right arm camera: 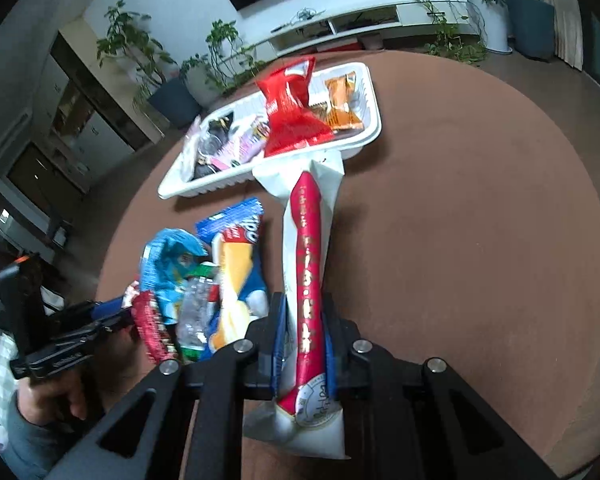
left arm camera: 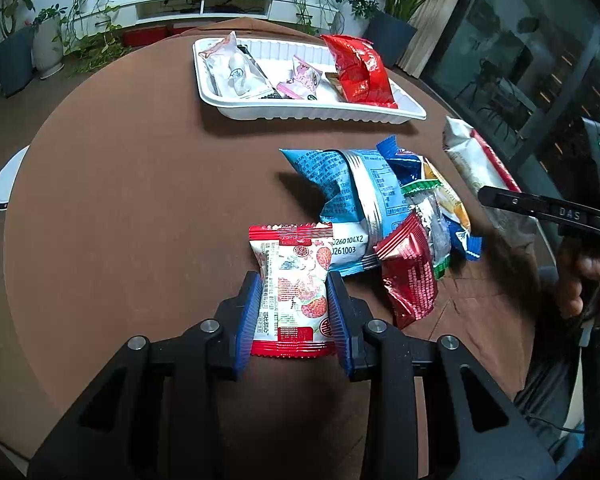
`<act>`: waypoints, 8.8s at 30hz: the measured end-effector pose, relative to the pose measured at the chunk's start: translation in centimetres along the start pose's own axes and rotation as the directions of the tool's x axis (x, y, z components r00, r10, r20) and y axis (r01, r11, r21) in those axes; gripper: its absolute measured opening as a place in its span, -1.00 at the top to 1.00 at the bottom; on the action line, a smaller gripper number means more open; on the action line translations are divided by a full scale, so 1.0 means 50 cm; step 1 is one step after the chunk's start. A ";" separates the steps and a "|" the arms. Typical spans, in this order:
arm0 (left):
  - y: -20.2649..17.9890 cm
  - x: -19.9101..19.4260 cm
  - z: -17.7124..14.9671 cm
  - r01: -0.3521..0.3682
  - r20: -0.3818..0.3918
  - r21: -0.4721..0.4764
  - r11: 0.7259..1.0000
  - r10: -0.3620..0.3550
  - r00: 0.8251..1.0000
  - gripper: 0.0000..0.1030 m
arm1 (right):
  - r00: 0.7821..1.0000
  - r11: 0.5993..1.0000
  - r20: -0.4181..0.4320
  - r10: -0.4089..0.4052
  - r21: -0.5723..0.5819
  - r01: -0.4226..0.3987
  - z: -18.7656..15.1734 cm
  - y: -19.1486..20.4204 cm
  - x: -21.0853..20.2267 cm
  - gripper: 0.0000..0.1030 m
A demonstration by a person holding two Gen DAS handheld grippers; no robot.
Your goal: Organize snacks
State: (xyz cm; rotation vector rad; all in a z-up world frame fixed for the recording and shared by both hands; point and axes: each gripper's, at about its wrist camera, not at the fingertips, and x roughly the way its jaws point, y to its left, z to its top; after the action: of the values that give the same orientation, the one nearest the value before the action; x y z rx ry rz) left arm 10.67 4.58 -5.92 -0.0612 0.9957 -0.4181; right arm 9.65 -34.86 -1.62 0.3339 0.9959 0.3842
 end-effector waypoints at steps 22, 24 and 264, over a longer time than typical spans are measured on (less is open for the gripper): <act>0.010 -0.102 0.177 0.021 0.181 -0.005 1.000 -0.020 0.983 0.40 | 0.986 0.994 0.164 -0.028 0.107 0.010 0.109 -0.040 -0.105 0.66; 0.004 -0.100 0.222 0.019 0.197 0.007 1.000 -0.020 0.980 0.40 | 0.982 0.996 0.189 -0.018 0.085 0.002 0.149 -0.018 -0.112 0.66; 0.010 0.242 0.469 -0.171 0.094 0.059 0.983 0.165 0.982 -0.53 | 0.979 0.966 0.036 -0.200 -0.158 0.204 0.391 0.117 0.256 0.06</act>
State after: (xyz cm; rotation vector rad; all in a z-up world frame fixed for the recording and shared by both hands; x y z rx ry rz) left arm 35.87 -2.70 -2.86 0.0645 0.8908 -0.2906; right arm 31.77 -25.70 1.27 0.0884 0.9634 0.2732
